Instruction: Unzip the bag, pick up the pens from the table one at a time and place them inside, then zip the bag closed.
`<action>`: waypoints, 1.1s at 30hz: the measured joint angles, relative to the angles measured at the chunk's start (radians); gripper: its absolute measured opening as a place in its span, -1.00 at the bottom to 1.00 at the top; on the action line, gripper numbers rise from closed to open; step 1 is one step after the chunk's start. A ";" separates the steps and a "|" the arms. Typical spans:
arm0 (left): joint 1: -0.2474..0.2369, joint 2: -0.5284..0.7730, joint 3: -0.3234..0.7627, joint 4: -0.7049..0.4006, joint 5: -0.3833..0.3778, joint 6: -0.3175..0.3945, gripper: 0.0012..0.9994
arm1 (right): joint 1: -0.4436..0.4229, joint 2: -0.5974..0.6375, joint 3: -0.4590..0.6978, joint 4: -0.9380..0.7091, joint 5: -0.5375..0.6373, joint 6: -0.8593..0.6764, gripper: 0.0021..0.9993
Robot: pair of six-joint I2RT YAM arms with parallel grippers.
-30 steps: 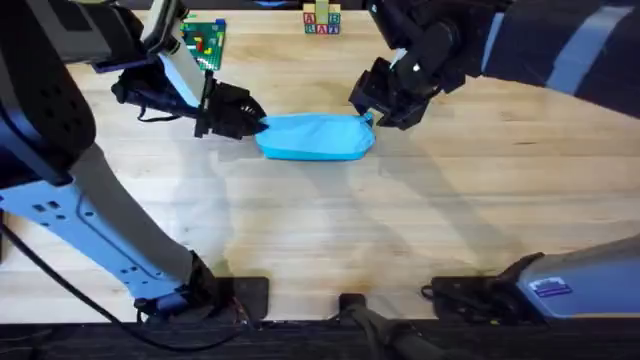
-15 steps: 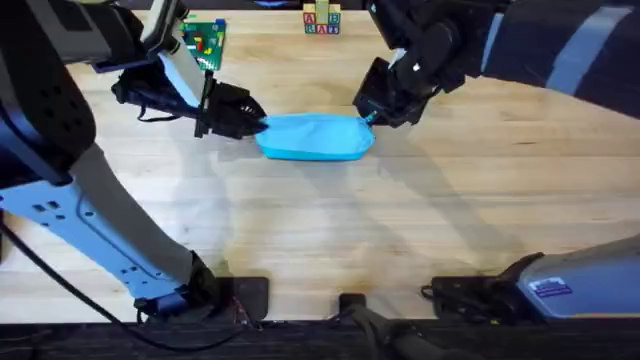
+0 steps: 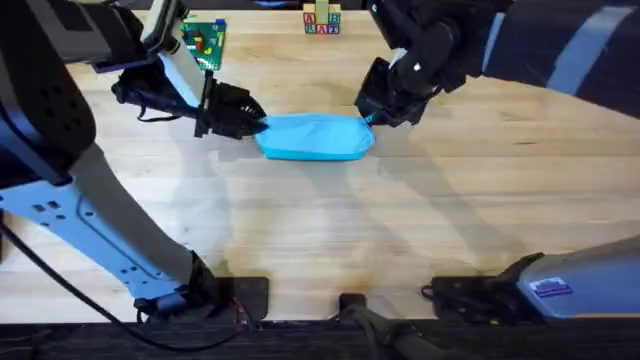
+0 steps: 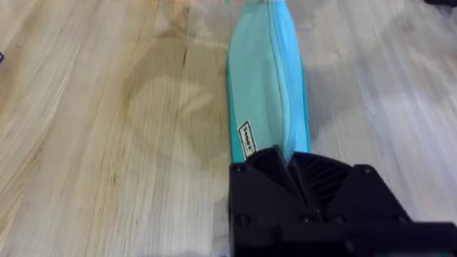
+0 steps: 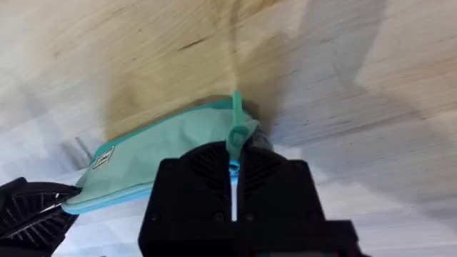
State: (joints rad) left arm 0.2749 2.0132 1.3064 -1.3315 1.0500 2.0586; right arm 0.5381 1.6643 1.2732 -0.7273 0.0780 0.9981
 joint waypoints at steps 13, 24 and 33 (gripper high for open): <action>0.001 0.000 0.000 0.000 0.001 0.000 -0.92 | 0.006 -0.058 0.000 -0.040 0.013 -0.040 -0.94; -0.006 0.000 0.000 -0.007 0.012 0.000 -0.92 | 0.018 -0.061 0.000 -0.130 0.093 -0.062 -0.94; -0.008 0.000 0.000 -0.007 0.013 0.000 -0.92 | 0.020 -0.060 0.000 -0.158 0.169 -0.064 -0.94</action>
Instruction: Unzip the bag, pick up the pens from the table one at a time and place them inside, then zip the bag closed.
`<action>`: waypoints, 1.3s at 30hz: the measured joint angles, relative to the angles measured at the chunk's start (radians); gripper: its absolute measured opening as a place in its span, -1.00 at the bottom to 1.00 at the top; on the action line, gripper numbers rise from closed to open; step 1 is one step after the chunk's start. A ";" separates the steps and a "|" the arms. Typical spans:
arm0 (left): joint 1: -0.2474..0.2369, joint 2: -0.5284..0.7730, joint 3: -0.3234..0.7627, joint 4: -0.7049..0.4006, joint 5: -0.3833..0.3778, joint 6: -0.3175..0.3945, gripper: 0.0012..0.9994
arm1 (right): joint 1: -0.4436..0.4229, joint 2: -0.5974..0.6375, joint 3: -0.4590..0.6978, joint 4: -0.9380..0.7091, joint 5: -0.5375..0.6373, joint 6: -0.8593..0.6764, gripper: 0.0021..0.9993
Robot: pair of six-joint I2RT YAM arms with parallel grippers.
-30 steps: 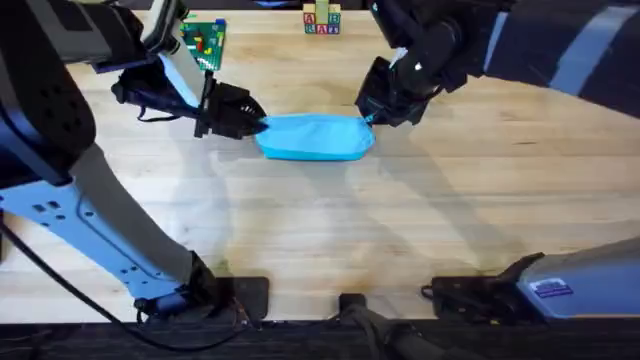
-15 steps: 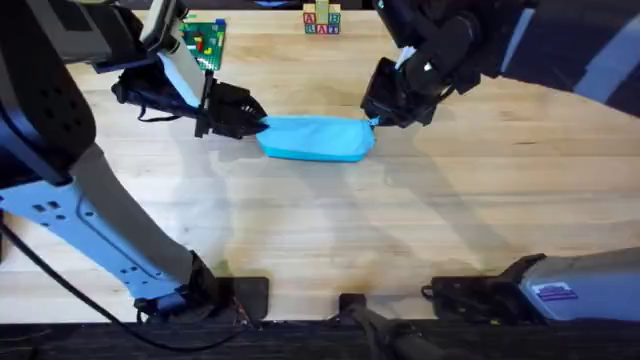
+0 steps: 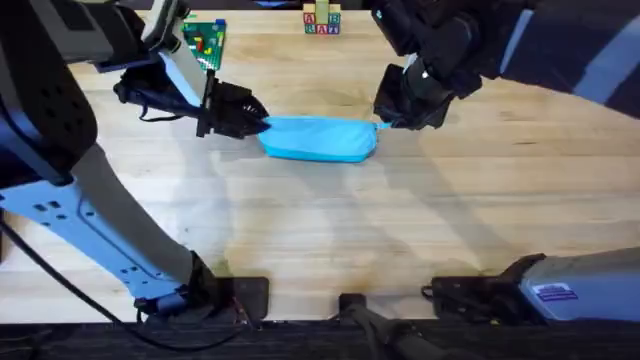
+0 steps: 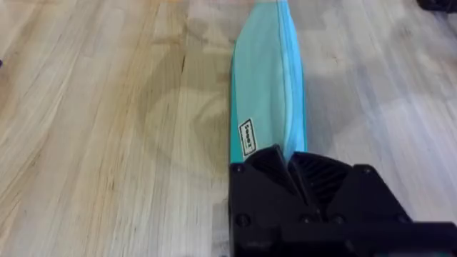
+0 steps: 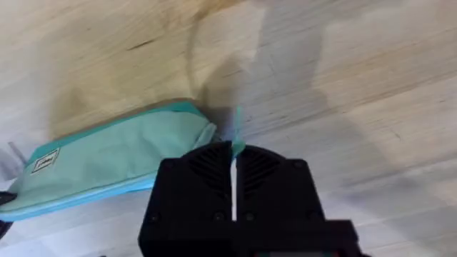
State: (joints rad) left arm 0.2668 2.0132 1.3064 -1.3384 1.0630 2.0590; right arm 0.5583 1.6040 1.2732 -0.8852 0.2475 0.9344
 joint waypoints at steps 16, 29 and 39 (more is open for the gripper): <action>-0.001 0.000 0.000 0.000 0.004 0.000 -0.92 | -0.038 0.130 0.002 -0.001 0.037 0.000 -0.94; 0.006 0.000 0.000 0.004 -0.011 0.000 -0.92 | -0.162 0.131 0.001 -0.092 0.140 -0.016 -0.94; 0.006 0.000 0.000 0.005 -0.012 0.000 -0.92 | -0.162 0.095 -0.002 -0.154 0.152 -0.022 -0.94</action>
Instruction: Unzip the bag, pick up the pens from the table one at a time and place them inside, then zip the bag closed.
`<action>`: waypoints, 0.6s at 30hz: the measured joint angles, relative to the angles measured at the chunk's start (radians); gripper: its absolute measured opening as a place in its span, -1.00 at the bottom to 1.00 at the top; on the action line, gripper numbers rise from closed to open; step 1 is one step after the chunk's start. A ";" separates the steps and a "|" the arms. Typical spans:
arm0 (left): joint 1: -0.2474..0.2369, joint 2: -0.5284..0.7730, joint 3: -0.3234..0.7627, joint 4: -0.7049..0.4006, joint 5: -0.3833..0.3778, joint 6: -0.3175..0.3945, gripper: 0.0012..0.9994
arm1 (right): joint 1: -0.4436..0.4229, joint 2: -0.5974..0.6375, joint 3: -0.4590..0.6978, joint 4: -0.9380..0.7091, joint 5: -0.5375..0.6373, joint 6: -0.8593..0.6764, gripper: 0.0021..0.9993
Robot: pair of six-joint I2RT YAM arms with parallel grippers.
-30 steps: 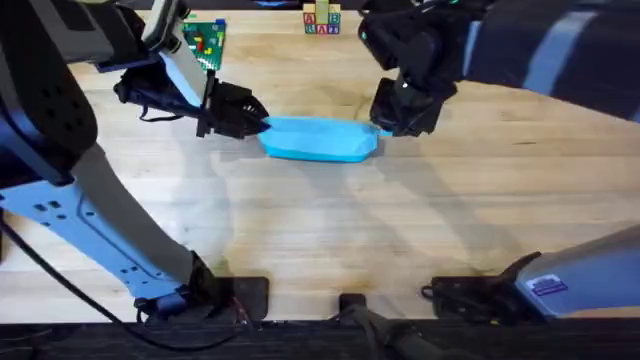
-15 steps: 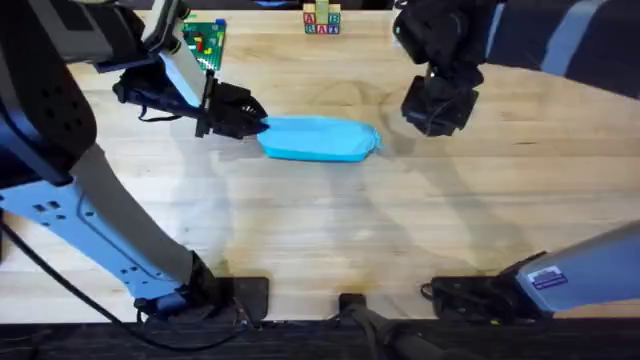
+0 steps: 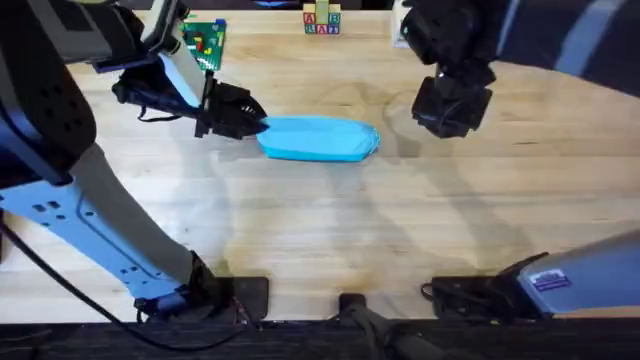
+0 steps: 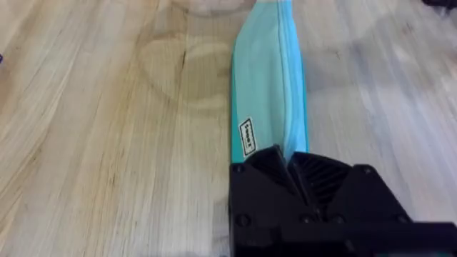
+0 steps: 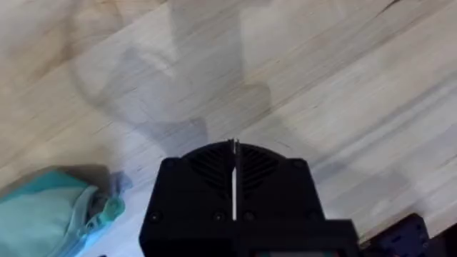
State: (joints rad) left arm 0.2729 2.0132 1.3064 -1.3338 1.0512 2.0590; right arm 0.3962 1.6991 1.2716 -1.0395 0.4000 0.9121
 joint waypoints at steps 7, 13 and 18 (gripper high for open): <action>0.000 0.000 0.000 0.000 0.000 0.000 -0.92 | 0.002 -0.165 0.000 -0.009 0.000 -0.047 -0.94; 0.000 0.000 0.000 0.000 0.000 0.000 -0.92 | 0.031 -0.298 0.000 -0.017 -0.012 -0.137 -0.93; 0.001 0.000 0.000 0.000 0.000 0.000 -0.79 | 0.053 -0.385 0.000 -0.033 -0.088 -0.239 0.04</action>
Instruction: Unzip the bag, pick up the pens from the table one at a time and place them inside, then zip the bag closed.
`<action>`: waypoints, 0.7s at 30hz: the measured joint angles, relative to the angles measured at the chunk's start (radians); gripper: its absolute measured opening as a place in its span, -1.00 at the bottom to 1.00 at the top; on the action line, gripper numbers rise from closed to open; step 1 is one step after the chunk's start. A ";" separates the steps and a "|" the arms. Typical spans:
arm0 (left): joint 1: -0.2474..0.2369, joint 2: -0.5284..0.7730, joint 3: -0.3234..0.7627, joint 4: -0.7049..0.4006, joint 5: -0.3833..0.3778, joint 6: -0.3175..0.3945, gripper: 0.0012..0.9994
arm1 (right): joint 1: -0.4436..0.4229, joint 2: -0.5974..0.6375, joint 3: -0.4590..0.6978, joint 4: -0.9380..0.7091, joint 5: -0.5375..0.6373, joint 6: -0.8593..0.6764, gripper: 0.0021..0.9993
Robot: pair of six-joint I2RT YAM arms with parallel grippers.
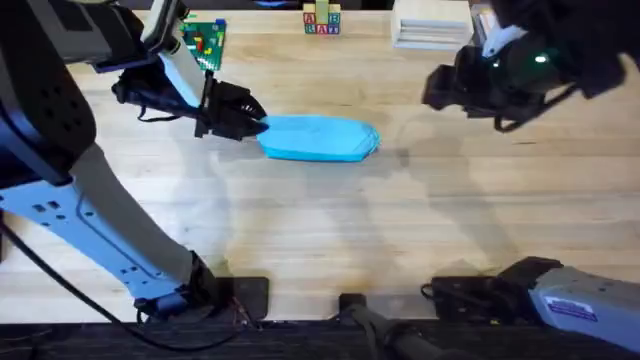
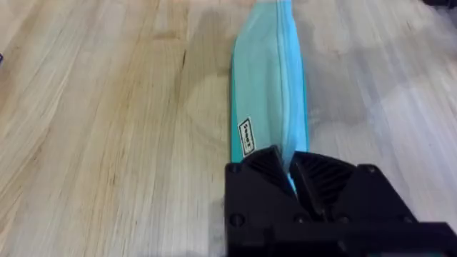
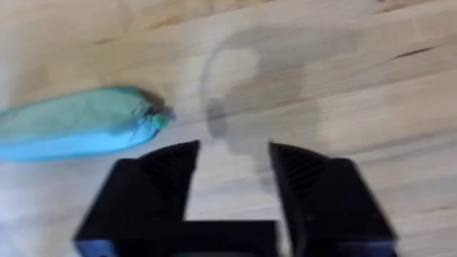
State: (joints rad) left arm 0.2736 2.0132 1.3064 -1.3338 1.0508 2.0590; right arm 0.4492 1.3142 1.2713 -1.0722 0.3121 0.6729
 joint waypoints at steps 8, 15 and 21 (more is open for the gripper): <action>0.004 0.000 0.000 0.000 0.000 0.000 -0.76 | 0.006 -0.100 0.000 -0.006 -0.192 -0.157 1.00; 0.009 0.000 0.000 0.003 -0.002 -0.001 0.00 | 0.006 -0.167 0.000 -0.013 -0.324 -0.253 1.00; 0.014 0.000 0.000 0.003 -0.004 0.000 0.99 | 0.006 -0.204 0.000 -0.055 -0.367 -0.293 0.99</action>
State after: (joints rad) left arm 0.2878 2.0132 1.3064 -1.3312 1.0463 2.0589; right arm 0.4553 1.1097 1.2713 -1.1269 -0.0545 0.3795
